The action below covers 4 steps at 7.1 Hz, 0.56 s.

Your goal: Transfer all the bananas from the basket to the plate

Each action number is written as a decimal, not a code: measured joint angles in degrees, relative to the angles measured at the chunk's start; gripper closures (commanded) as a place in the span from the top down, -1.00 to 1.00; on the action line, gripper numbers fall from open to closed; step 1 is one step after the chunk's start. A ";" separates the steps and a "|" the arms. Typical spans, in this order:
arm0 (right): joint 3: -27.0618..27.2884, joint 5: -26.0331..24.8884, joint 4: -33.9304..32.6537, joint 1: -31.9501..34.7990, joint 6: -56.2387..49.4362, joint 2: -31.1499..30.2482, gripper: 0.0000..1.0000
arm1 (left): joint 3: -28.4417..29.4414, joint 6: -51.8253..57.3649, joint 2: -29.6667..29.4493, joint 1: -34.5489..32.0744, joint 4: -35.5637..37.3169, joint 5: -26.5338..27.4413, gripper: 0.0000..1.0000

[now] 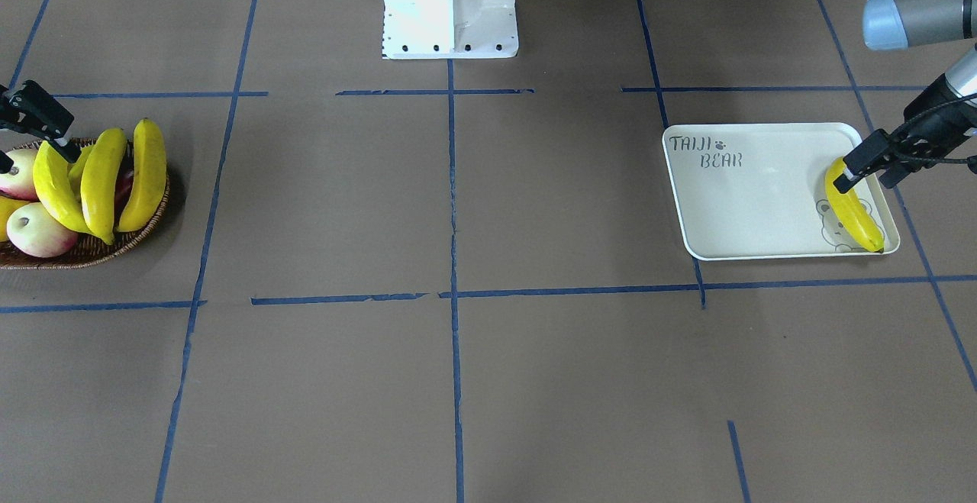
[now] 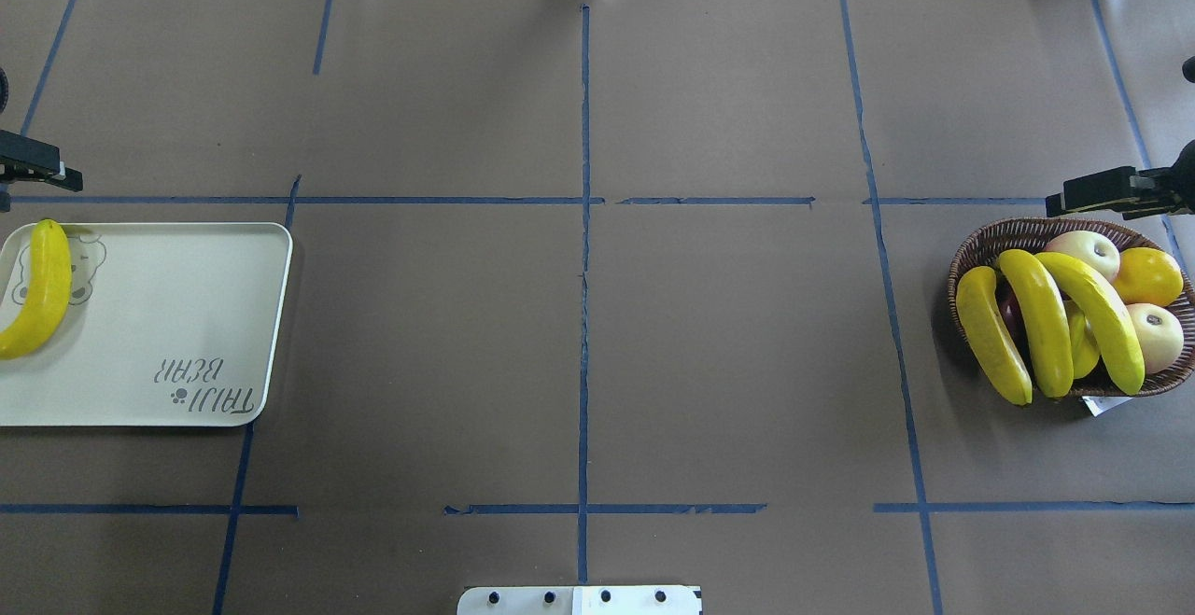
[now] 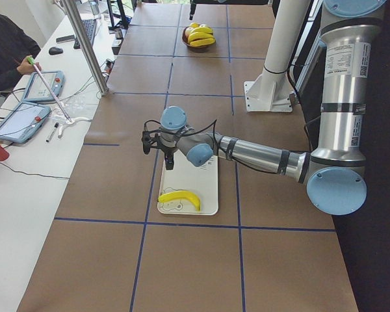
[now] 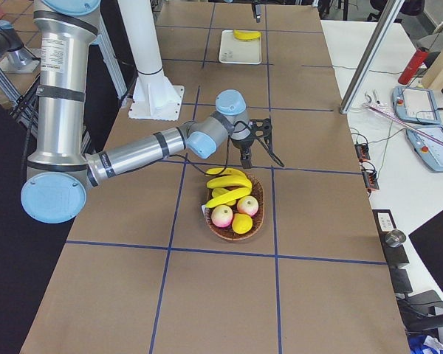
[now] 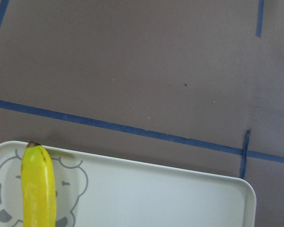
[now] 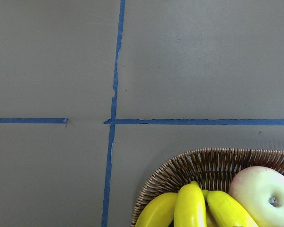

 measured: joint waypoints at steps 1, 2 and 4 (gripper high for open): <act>0.10 -0.13 0.00 -1.90 -0.14 0.05 1.00 | -1.37 -1.38 -0.46 0.04 0.12 -1.87 1.00; 0.14 -0.64 -0.07 -5.40 -0.17 0.09 1.00 | -2.59 -3.23 -0.69 0.10 0.14 -2.93 1.00; -0.23 -3.22 -0.95 -12.21 -0.15 0.08 1.00 | -3.56 -5.03 -0.86 0.16 0.16 -3.55 1.00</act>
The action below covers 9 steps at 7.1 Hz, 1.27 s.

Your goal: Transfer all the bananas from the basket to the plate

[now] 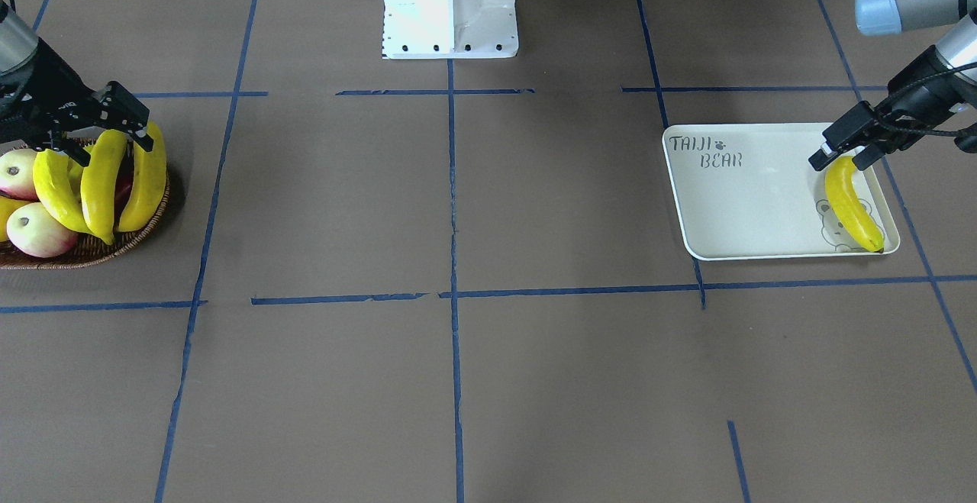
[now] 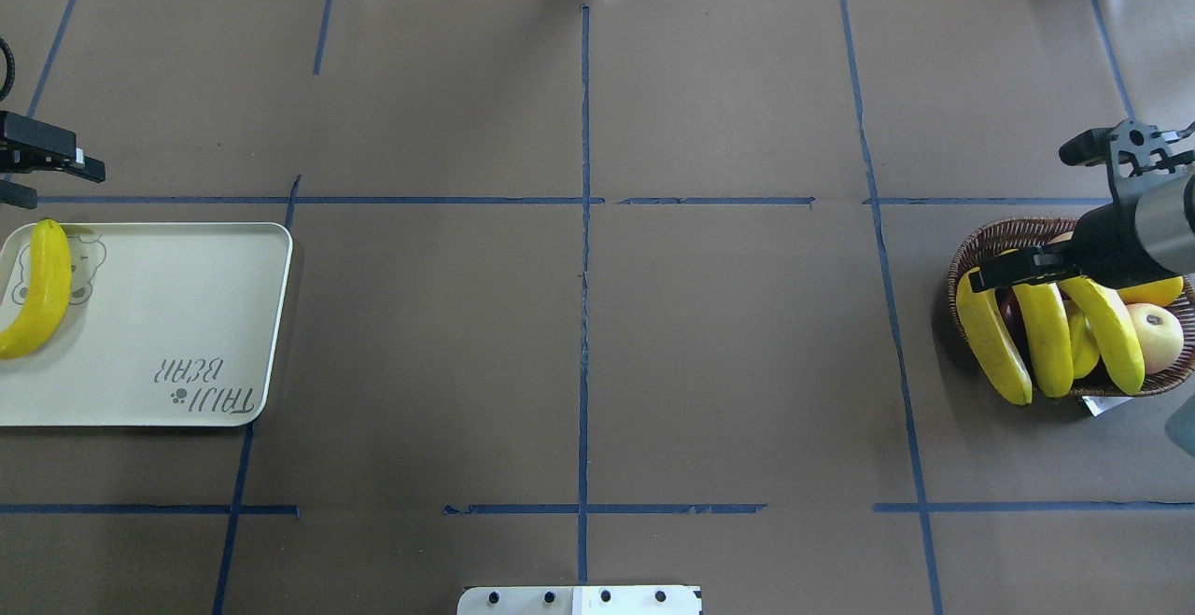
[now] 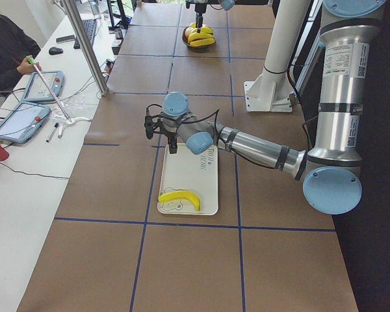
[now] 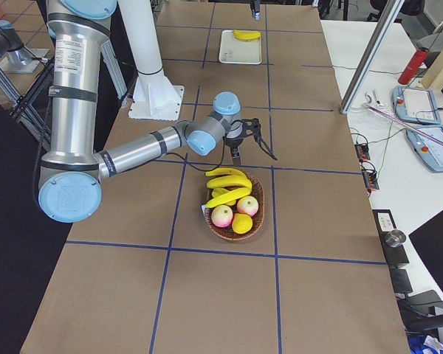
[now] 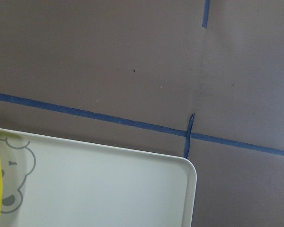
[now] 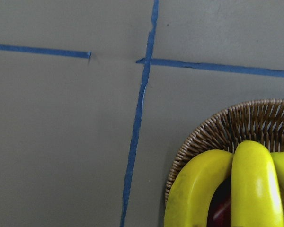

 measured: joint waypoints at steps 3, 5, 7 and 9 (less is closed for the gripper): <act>-0.16 -4.41 -5.67 -5.62 -0.02 1.46 1.00 | -0.52 -0.97 0.10 0.01 -0.06 -0.56 1.00; -0.25 -7.32 -9.82 -8.59 -0.08 2.24 1.00 | -0.57 -1.84 0.11 0.05 -0.06 -0.67 1.00; -0.27 -9.26 -13.74 -10.25 -1.02 2.41 0.99 | -0.53 -1.98 0.05 0.09 -0.07 -0.69 1.00; -0.28 -9.83 -16.25 -10.79 -1.62 2.60 0.90 | -0.53 -2.02 0.04 0.10 -0.07 -0.65 1.00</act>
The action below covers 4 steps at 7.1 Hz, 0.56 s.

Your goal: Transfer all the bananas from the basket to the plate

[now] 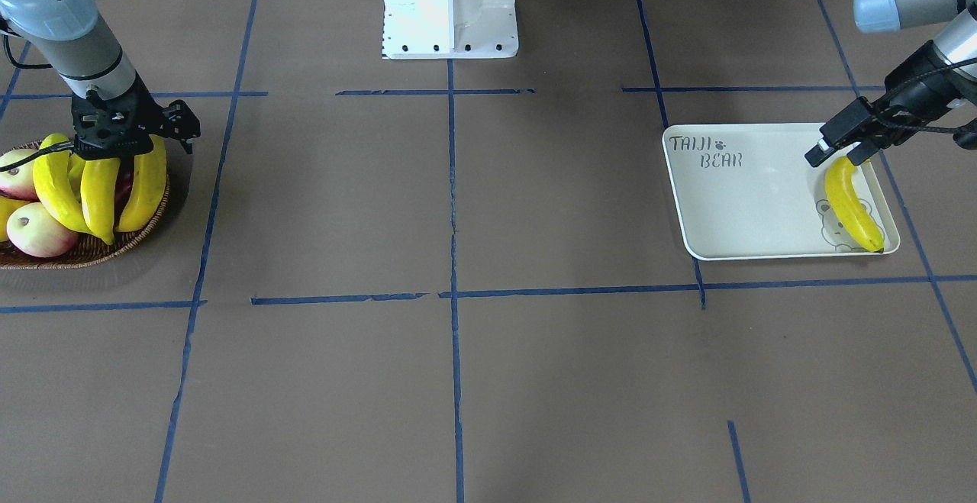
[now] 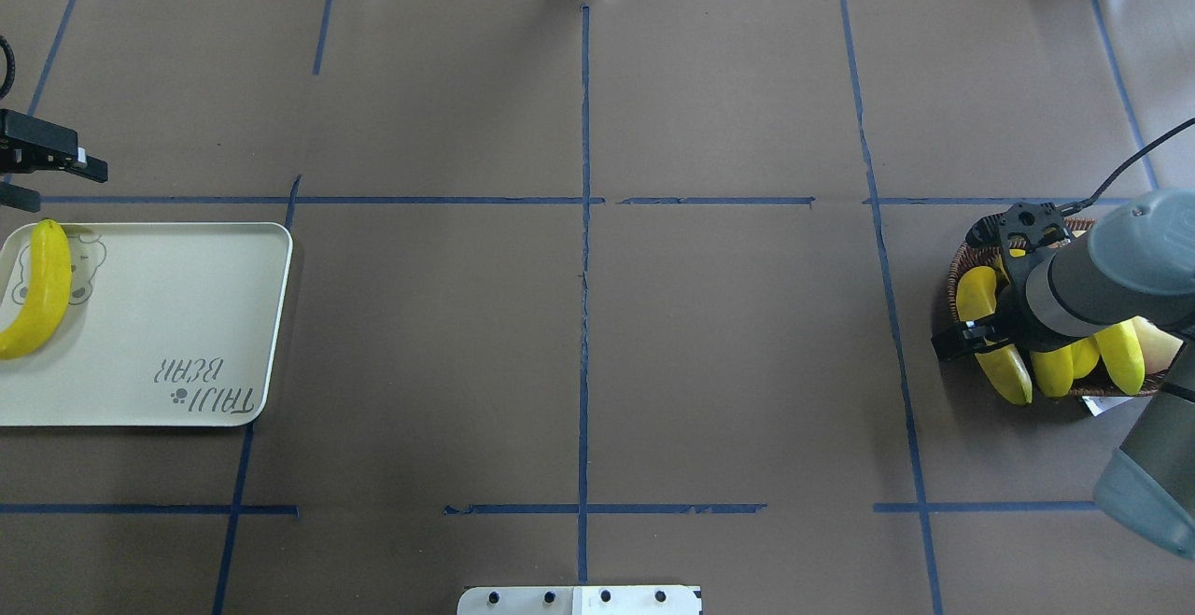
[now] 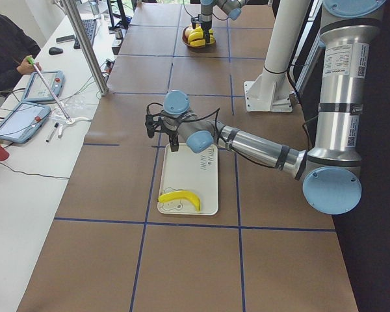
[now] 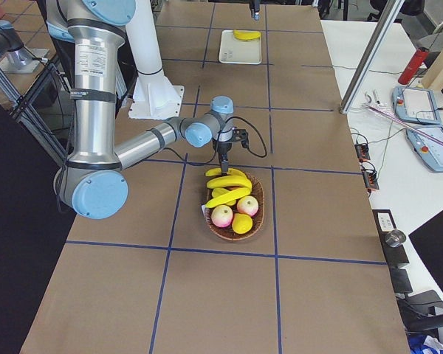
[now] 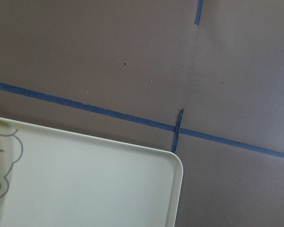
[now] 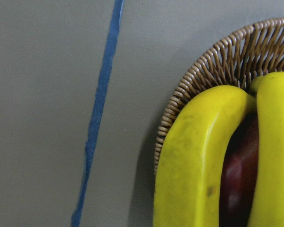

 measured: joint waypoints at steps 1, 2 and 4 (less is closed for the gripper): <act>0.08 -0.13 -1.69 -0.21 -0.07 0.45 0.86 | -0.03 -0.06 0.00 0.00 0.00 -0.01 1.00; 0.14 -0.18 -3.20 -0.40 -0.12 0.94 0.84 | -0.04 -0.12 0.00 0.00 0.00 -0.03 1.00; -0.29 -0.41 -4.69 -0.80 -0.30 1.25 0.84 | 0.21 -0.15 -0.07 0.04 0.00 -0.02 1.00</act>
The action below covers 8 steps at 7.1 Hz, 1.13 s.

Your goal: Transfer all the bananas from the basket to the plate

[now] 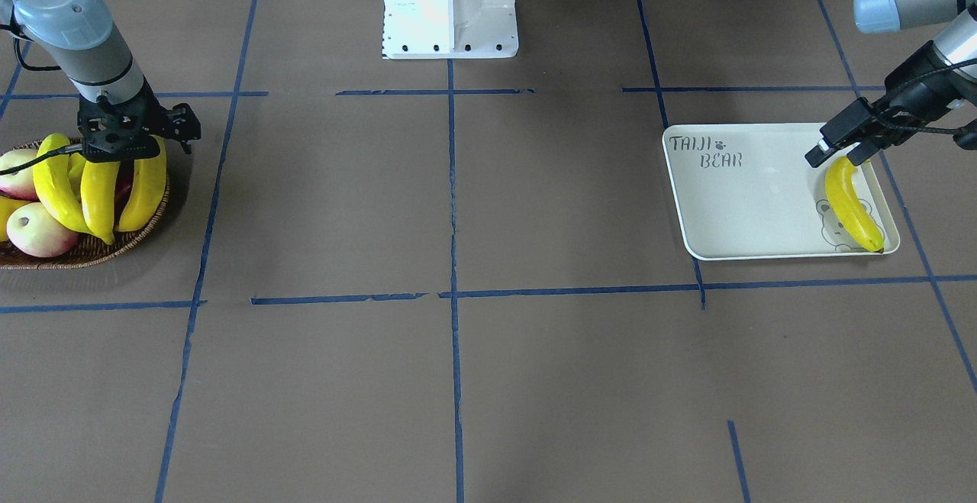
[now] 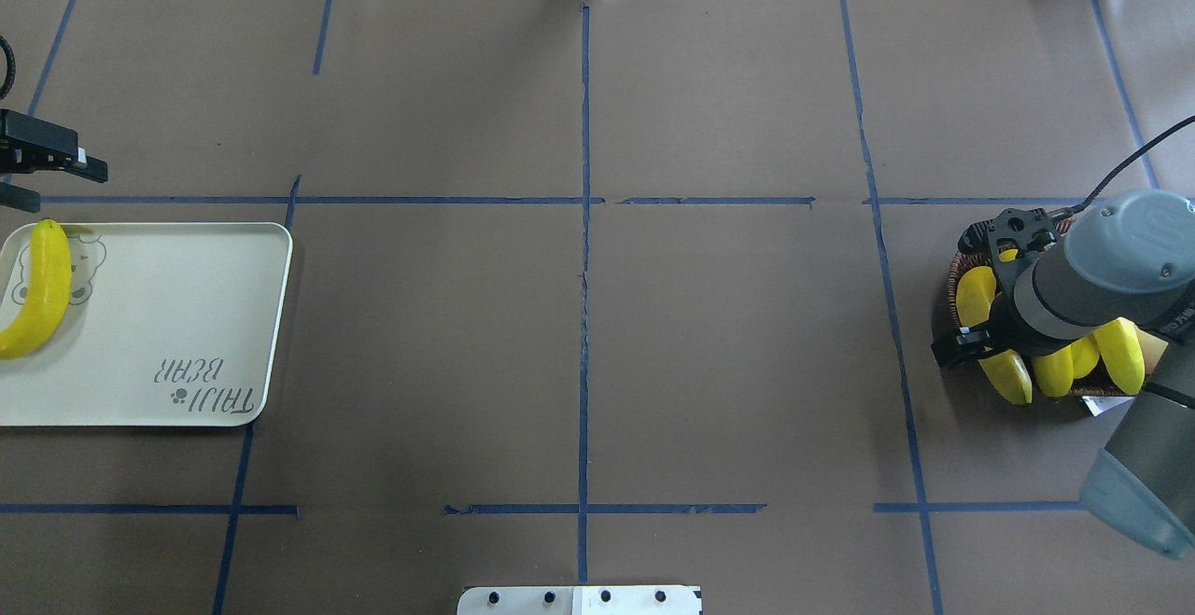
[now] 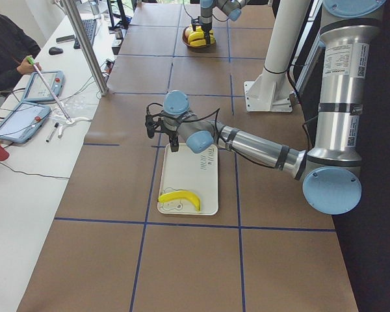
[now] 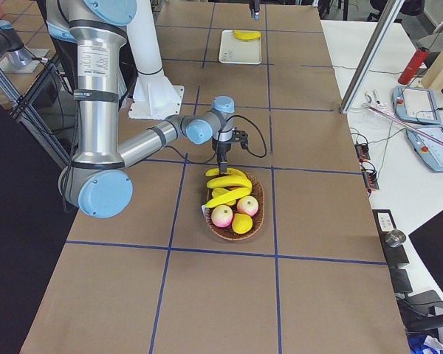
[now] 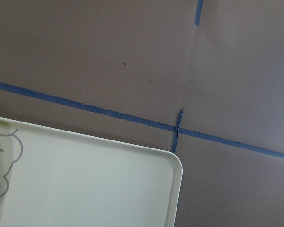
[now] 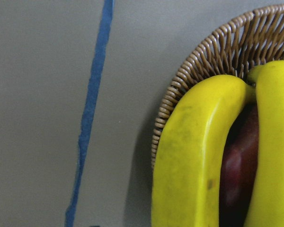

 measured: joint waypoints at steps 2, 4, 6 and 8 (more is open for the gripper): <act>-0.20 -0.18 -2.24 -0.24 -0.18 1.04 0.45 | 0.02 0.00 -0.06 0.04 0.00 0.05 1.00; -0.36 -0.23 -3.41 -0.15 -0.84 1.89 -0.03 | 0.31 0.00 -0.13 0.36 -0.06 0.14 1.00; -0.37 -0.18 -3.82 0.76 -3.91 1.96 -0.03 | 0.13 -0.62 -0.21 0.87 -0.08 0.24 1.00; -0.39 -0.15 -3.97 1.67 -5.46 1.85 -0.66 | -0.11 -2.28 -0.87 2.17 -0.09 0.60 1.00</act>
